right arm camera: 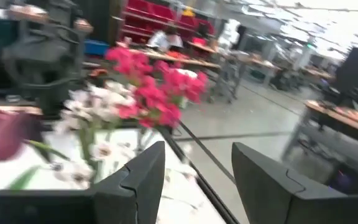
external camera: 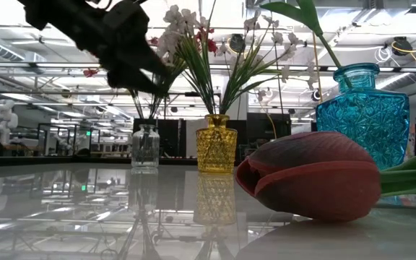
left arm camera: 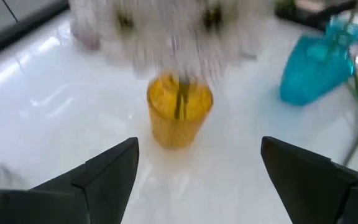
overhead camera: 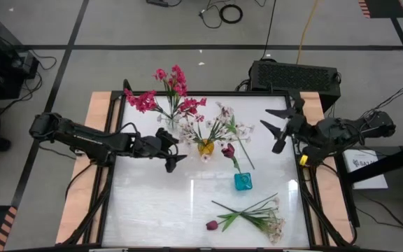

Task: Sort flowers into vase by color
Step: Put the top red flower into the blue vase

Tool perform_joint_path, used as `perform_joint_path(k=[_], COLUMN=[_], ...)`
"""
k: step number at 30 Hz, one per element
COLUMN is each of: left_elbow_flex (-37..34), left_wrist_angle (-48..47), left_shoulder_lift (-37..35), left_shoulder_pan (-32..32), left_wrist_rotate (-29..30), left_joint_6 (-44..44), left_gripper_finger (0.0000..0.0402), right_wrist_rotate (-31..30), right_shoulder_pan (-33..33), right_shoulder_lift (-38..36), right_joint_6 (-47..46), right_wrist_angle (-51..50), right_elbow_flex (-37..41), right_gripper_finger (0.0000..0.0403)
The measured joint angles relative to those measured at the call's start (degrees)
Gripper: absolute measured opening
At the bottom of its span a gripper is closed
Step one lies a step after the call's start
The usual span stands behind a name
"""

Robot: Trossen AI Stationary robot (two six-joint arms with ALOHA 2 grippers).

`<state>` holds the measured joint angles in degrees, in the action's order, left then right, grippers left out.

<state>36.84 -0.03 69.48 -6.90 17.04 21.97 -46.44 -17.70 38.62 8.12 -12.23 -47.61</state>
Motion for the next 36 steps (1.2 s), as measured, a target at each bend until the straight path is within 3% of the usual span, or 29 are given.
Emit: perform_joint_path(k=[4, 9, 15, 20, 23, 29, 33, 36], left_elbow_flex=[0.00, 0.00, 0.00, 0.00, -0.02, -0.04, -0.04, -0.04], left_wrist_angle=[-3.75, -4.82, -5.01, -4.99, -4.99, -4.86, -4.70, -3.91], left_shoulder_lift=[-0.38, -0.18, -0.16, -0.16, -0.16, -0.14, -0.14, 0.23], left_shoulder_pan=[-3.39, -10.46, -18.31, -22.59, -23.82, -24.66, -24.64, -24.63], left_wrist_rotate=[0.00, 2.34, 12.20, 18.10, 20.69, 22.06, 24.02, 25.01], left_joint_6=[3.10, 6.30, 9.18, 9.27, 10.32, 12.18, 12.20, 12.20], left_gripper_finger=[0.0343, 0.0343, 0.0343, 0.0343, 0.0343, 0.0343, 0.0343, 0.0343], right_wrist_rotate=[-3.42, -10.70, -2.96, 2.06, 1.81, 1.41, 1.70, 3.16], right_shoulder_pan=[1.50, 3.48, 4.77, 4.73, 4.75, 5.12, 6.08, 6.80], right_shoulder_lift=[-2.61, -3.34, -1.78, -0.28, 0.32, 2.19, 3.97, 5.75], right_joint_6=[-6.34, -25.31, -39.98, -48.57, -50.15, -46.01, -44.54, -43.78], right_wrist_angle=[-2.27, -13.47, -23.35, -23.50, -15.89, 9.50, 21.82, 23.87], right_elbow_flex=[3.69, 6.18, 8.97, 18.00, 25.29, 39.78, 44.44, 45.22], right_gripper_finger=[0.0177, 0.0177, 0.0177, 0.0177, 0.0177, 0.0177, 0.0177, 0.0177])
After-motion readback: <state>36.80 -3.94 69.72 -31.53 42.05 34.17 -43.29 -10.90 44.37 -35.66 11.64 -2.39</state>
